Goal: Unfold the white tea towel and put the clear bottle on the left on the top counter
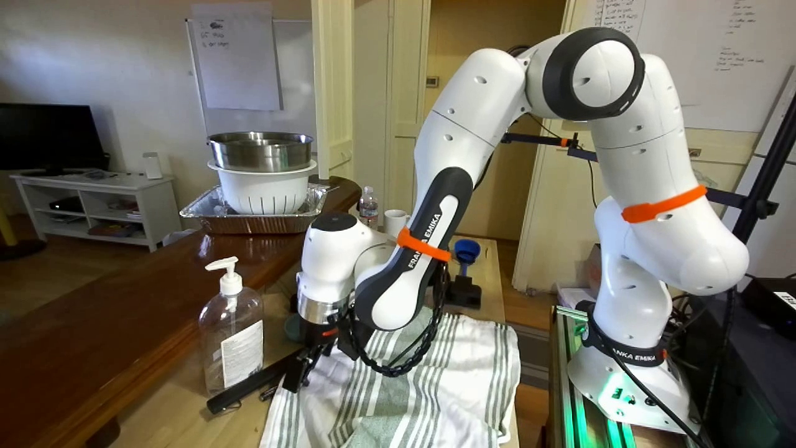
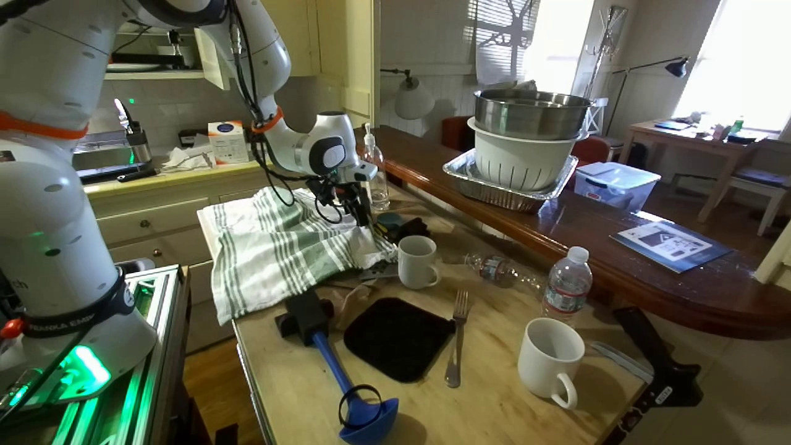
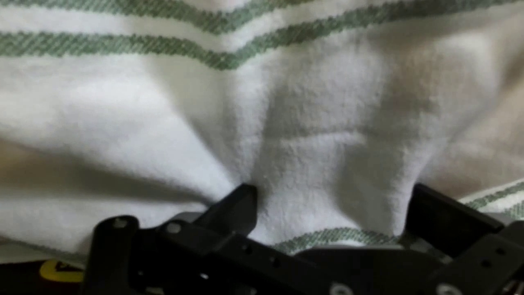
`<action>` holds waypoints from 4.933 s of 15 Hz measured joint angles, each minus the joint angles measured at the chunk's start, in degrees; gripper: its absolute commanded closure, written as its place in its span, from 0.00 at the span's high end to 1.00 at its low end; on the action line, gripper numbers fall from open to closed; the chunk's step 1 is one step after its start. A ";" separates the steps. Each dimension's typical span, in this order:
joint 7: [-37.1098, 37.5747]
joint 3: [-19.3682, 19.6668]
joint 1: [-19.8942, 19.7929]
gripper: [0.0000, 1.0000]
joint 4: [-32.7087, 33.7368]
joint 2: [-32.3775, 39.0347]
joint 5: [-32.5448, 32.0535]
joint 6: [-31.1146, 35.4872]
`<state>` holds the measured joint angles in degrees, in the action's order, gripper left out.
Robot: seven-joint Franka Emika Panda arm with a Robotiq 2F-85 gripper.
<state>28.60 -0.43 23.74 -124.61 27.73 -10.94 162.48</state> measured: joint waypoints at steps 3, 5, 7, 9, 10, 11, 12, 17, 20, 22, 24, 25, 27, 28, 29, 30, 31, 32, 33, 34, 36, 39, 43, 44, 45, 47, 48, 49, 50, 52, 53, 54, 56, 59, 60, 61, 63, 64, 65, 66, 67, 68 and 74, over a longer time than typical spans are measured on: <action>-0.62 1.29 1.14 1.00 1.12 1.21 0.00 1.64; -1.21 1.45 1.40 1.00 1.63 1.55 0.14 1.66; -2.52 1.09 1.25 1.00 1.67 1.54 0.60 1.54; -2.94 0.76 1.21 1.00 1.66 1.21 1.06 0.66; -2.93 0.67 1.28 1.00 1.64 0.79 1.40 -0.39; -2.86 0.49 1.30 1.00 1.55 0.15 1.88 -1.87; -2.65 0.30 1.31 1.00 1.41 -0.69 2.49 -3.68; 0.29 -1.09 1.08 1.00 -0.70 -6.55 5.04 -13.52; 1.32 -3.01 0.23 1.00 -2.45 -10.69 7.33 -18.12; 1.45 -4.29 -0.56 1.00 -3.52 -13.65 7.86 -18.79; 1.19 -5.51 -1.25 1.00 -4.06 -16.15 7.80 -18.30; 1.20 -6.00 -1.42 1.00 -4.33 -17.27 7.64 -18.28; 1.35 -6.90 -1.49 1.00 -4.85 -19.43 6.63 -18.04; 1.32 -7.39 -1.50 1.00 -5.08 -20.54 5.44 -17.72; 1.20 -7.85 -1.50 1.00 -5.21 -21.54 3.31 -17.55; 1.28 -8.24 -1.50 1.00 -5.34 -22.54 0.39 -17.48; 1.43 -8.55 -1.52 1.00 -5.52 -23.48 -2.58 -17.18; 1.60 -8.81 -1.58 1.00 -5.84 -24.40 -5.69 -16.28; 1.72 -9.11 -1.74 1.00 -6.23 -25.23 -8.67 -14.98; 1.75 -9.45 -2.01 1.00 -6.63 -25.91 -11.38 -13.15; 2.15 -9.91 -2.85 1.00 -7.39 -26.91 -17.11 -8.34; 5.19 -8.89 -3.53 1.00 -8.32 -27.65 -23.08 -1.59; 5.22 -8.76 -3.64 1.00 -8.57 -27.82 -23.47 -1.19; 4.82 -8.72 -3.66 1.00 -8.57 -27.76 -23.47 -0.52; 3.78 -8.65 -3.70 1.00 -8.58 -27.55 -23.47 1.17; 0.84 -8.28 -3.79 1.00 -8.58 -26.87 -24.32 5.27; -0.77 -8.07 -3.94 1.00 -8.62 -26.41 -24.84 7.24; -2.49 -7.84 -4.14 1.00 -8.75 -25.88 -25.02 9.13; -4.28 -7.52 -4.38 1.00 -8.90 -25.34 -25.33 10.95; -7.33 -6.66 -5.05 1.00 -9.02 -24.31 -26.68 14.18; -8.52 -6.15 -5.45 1.00 -9.02 -23.96 -27.67 15.79; -9.68 -5.50 -5.81 1.00 -9.02 -23.69 -28.83 17.63; -12.05 -4.69 -6.60 1.00 -9.13 -23.22 -30.04 21.31; -15.12 -4.60 -7.44 1.00 -9.49 -21.99 -30.10 25.23; -15.96 -4.61 -7.53 1.00 -9.51 -21.45 -30.11 26.34; -16.75 -4.69 -7.63 1.00 -9.51 -20.93 -30.12 27.46; -21.59 -6.10 -8.62 0.98 -9.60 -20.14 -27.22 29.20; -24.02 -6.83 -9.08 0.90 -9.61 -19.83 -25.56 30.04; -24.85 -7.06 -9.24 0.84 -9.58 -19.64 -25.58 30.70; -24.86 -7.06 -9.25 0.75 -9.58 -19.52 -26.03 31.21; -25.01 -7.06 -9.29 0.69 -9.58 -19.44 -26.35 31.67; -25.20 -7.05 -9.38 0.68 -9.58 -19.39 -26.58 32.01; -25.82 -6.92 -10.06 0.70 -9.58 -19.08 -27.42 34.49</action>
<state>2.78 -7.34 13.68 -134.19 8.64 -38.36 196.97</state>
